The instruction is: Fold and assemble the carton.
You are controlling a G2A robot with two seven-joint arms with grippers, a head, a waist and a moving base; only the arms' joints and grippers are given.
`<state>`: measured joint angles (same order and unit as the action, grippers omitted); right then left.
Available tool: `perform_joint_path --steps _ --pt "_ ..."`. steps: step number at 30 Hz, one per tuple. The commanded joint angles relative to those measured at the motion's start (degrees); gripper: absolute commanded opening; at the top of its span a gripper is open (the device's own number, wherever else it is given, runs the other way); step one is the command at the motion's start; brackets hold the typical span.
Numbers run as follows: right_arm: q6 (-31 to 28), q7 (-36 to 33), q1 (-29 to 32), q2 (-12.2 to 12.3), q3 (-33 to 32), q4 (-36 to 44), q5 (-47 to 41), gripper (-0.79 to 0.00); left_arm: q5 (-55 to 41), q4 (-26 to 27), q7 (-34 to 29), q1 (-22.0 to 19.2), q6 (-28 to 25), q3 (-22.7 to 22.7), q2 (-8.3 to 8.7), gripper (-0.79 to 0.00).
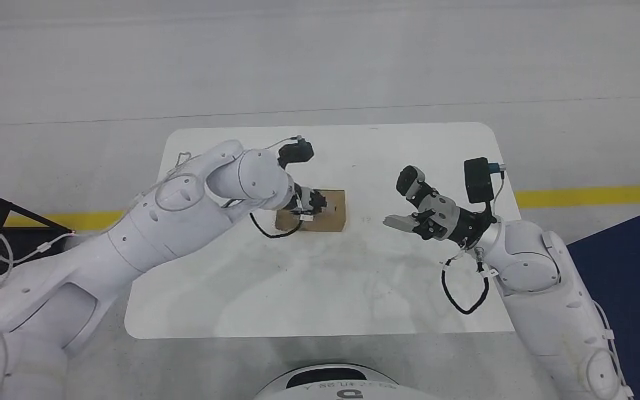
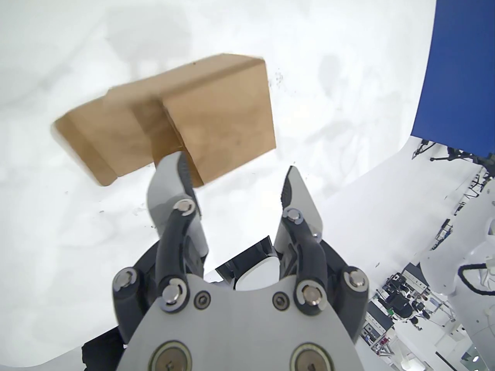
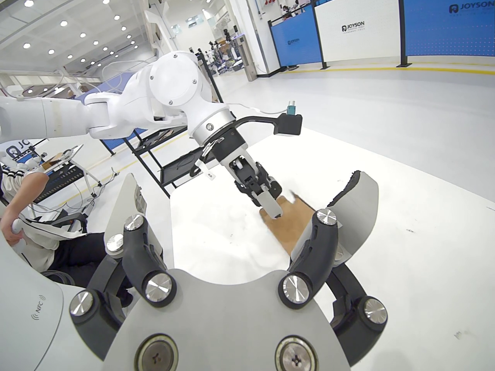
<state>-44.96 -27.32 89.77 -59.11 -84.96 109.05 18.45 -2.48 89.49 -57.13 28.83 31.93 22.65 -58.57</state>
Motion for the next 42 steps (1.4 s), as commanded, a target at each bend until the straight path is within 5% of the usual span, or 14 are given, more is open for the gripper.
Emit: perform_joint_path --steps 1,8,15,17,20,32,42 --pt "0.0 0.0 0.0 0.0 0.0 0.0 0.0 0.0 -2.3 0.0 0.7 0.5 -0.9 2.4 0.41 0.0" --pt "0.0 0.0 0.0 0.0 0.0 0.0 0.0 0.0 -12.9 -1.7 3.6 9.3 -4.2 16.8 5.11 0.0" --pt "0.0 0.0 0.0 0.0 0.0 0.0 0.0 0.0 -20.5 -8.2 3.7 31.4 -15.5 37.0 12.89 0.0" --pt "0.0 0.0 0.0 0.0 0.0 0.0 0.0 0.0 -23.9 -8.9 3.8 38.2 -19.4 41.8 14.24 0.0" --pt "4.9 -4.3 -2.7 -0.1 2.9 0.3 11.1 0.0 -29.0 -9.2 4.6 46.3 -24.6 46.8 15.31 0.0" --pt "17.9 -7.3 -17.5 -3.7 26.9 -8.6 32.5 0.0 -29.0 -9.2 4.6 46.3 -24.6 46.8 15.31 0.0" --pt "30.2 -0.1 -21.0 -4.8 28.6 -12.1 48.9 0.0 -29.0 -9.2 4.6 46.3 -24.6 46.8 15.31 0.0"
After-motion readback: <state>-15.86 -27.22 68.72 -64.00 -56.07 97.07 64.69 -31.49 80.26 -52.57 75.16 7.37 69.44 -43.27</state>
